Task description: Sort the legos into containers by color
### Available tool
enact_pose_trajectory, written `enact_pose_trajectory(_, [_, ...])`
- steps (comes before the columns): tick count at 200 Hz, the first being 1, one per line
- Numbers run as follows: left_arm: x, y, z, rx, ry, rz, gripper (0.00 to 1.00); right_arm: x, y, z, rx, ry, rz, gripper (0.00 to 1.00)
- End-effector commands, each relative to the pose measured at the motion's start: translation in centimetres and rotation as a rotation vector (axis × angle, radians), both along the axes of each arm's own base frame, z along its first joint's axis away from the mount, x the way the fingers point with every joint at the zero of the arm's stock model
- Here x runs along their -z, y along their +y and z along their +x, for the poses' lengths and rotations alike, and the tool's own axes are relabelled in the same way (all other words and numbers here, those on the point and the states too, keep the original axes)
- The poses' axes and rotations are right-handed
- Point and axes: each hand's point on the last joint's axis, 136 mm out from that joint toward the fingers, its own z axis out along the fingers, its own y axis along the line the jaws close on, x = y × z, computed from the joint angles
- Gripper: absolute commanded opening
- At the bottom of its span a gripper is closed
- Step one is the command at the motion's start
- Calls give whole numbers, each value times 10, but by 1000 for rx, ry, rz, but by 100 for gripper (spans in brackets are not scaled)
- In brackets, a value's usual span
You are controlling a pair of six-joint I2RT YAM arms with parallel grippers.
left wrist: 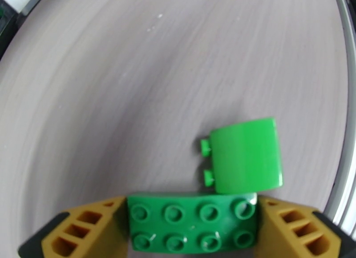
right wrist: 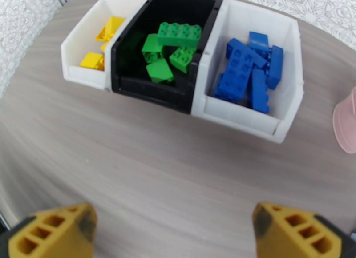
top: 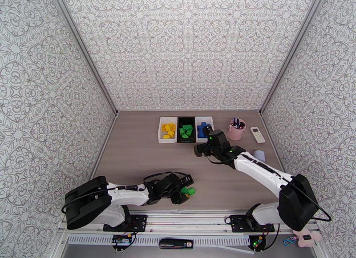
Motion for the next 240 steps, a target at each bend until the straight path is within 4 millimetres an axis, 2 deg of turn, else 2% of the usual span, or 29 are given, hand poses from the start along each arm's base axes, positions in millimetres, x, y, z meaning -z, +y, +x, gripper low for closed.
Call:
enact_pose_trajectory(1, [-7, 2, -3, -1, -8, -13, 59, 1, -13, -1, 52, -1, -5, 96])
enact_pose_trajectory(34, [-21, 7, 1, -53, -25, -60, 42, 1, -18, -3, 67, -4, -8, 96])
enact_pose_trajectory(59, [-39, 9, 10, -100, -66, -100, 42, 1, -20, -4, 70, -5, -9, 96])
enact_pose_trajectory(87, [-68, 12, 34, -186, -113, -167, 42, 2, -21, -7, 72, 0, 1, 96])
enact_pose_trajectory(127, [-116, 14, 93, -337, -177, -251, 43, 2, -25, -11, 86, -2, 6, 96])
enact_pose_trajectory(159, [-141, 14, 142, -448, -196, -279, 43, 1, -31, -15, 101, -10, 2, 96])
enact_pose_trajectory(210, [-163, 2, 226, -540, -228, -323, 44, 3, -41, -24, 123, -9, 9, 96])
enact_pose_trajectory(240, [-162, -8, 268, -554, -243, -342, 44, 2, -45, -29, 125, -12, 6, 96])
